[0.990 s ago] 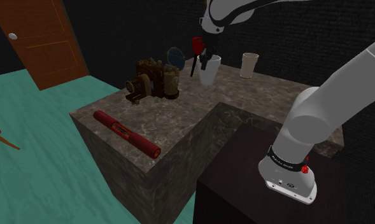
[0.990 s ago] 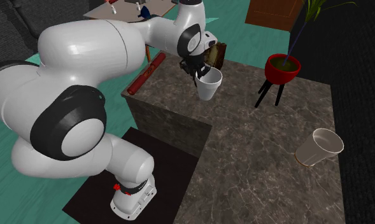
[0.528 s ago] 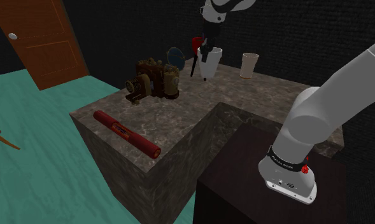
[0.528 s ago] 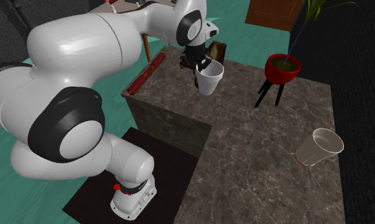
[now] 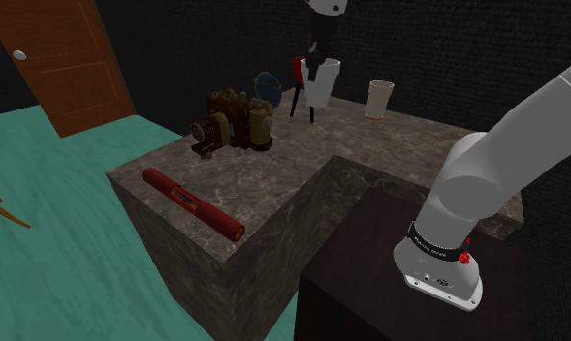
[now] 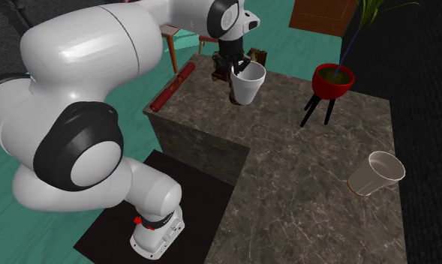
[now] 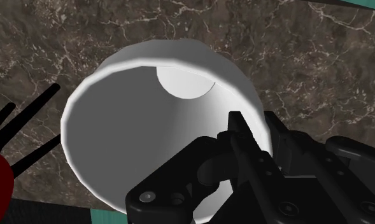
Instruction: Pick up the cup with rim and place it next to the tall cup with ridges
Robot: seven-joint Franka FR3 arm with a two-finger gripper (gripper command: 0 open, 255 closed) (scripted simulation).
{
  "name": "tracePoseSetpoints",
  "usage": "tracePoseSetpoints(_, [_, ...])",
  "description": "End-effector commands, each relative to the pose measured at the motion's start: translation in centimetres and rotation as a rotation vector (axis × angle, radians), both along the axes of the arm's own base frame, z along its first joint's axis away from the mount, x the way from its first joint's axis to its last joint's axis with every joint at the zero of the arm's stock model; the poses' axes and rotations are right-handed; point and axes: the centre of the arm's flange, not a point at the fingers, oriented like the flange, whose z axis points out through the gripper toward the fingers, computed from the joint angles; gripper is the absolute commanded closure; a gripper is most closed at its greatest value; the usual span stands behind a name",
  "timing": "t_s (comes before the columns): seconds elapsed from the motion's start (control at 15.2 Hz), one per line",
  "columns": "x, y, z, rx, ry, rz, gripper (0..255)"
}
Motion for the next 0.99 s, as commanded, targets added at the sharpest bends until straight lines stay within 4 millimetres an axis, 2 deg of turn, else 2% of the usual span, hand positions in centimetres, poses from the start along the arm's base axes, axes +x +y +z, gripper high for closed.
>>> tracePoseSetpoints(0.0, [0.0, 0.0, 1.1, 0.000, 0.000, 0.000, 255])
tracePoseSetpoints(0.2, [0.0, 0.0, 2.3, 0.000, 0.000, 0.000, 255])
tracePoseSetpoints(0.92, [-5.5, -13.5, 2.4, 0.000, 0.000, 0.000, 255])
